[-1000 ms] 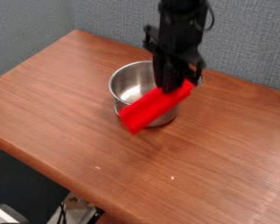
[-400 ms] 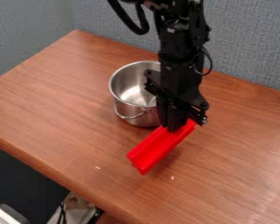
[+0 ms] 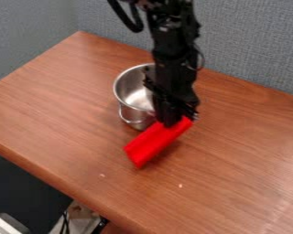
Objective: Put the red object in the metal pot
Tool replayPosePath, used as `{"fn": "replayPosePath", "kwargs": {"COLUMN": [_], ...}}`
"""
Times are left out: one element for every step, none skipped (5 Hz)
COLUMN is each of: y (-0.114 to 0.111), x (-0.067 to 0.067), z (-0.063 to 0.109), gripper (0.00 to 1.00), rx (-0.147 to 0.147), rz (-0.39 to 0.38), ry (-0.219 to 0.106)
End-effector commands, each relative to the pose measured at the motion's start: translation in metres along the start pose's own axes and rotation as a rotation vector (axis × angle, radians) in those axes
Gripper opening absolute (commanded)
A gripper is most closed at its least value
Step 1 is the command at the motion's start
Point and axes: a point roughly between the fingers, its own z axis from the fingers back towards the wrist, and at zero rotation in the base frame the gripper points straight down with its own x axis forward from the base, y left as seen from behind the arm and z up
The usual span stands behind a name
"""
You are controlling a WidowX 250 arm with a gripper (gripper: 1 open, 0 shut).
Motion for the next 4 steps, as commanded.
{"fn": "replayPosePath", "kwargs": {"y": [0.023,0.024,0.026,0.03], "x": [0.01,0.002,-0.005,-0.007], "z": [0.008,0.03,0.046,0.026], "gripper": [1.0,1.0,1.0,1.0], "rx": [0.034,0.04,0.051,0.037], "rz": [-0.033,-0.006,0.022,0.047], "ry": [-0.061,-0.043,-0.013,-0.002]}}
